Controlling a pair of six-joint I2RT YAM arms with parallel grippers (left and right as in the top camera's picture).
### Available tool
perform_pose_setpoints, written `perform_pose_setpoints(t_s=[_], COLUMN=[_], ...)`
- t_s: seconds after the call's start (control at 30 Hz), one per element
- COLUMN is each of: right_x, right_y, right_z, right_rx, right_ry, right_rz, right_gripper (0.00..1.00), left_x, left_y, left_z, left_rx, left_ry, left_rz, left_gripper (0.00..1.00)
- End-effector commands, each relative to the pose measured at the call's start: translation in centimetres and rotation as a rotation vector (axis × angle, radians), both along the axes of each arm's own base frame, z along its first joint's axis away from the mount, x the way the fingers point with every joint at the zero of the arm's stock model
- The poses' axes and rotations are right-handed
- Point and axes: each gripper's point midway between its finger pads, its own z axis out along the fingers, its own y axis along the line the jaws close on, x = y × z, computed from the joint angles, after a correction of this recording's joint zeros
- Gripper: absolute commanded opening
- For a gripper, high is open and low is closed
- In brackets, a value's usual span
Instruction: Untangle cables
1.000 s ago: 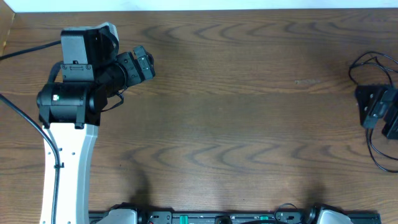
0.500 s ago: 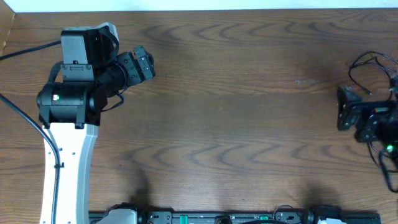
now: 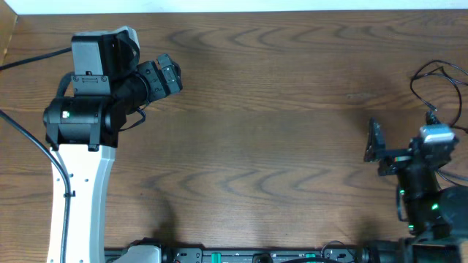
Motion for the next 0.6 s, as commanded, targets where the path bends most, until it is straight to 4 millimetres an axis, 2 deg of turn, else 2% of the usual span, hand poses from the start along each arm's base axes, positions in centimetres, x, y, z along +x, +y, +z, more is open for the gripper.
perform_pose_setpoints(t_s=[0.0, 0.13, 0.27, 0.57], right_x=[-0.1, -0.4, -0.8, -0.8], right_y=[0.0, -0.7, -1.0, -1.1], right_z=[-3.2, -5.9, -8.0, -11.2], right_rx=[0.009, 0.097, 0.101, 0.100], right_ry=[-0.023, -0.077, -0.109, -0.061], right_rz=[-0.008, -0.049, -0.062, -0.068], right_gripper=[0.99, 0.99, 0.99, 0.99], left_x=[0.2, 0.2, 0.2, 0.2], left_y=[0.4, 0.4, 0.4, 0.4], left_z=[0.1, 0.1, 0.1, 0.1], left_rx=[0.018, 0.018, 0.018, 0.018], left_ry=[-0.003, -0.003, -0.003, -0.003], left_rz=[0.004, 0.004, 0.004, 0.004], left_gripper=[0.98, 0.98, 0.98, 0.98])
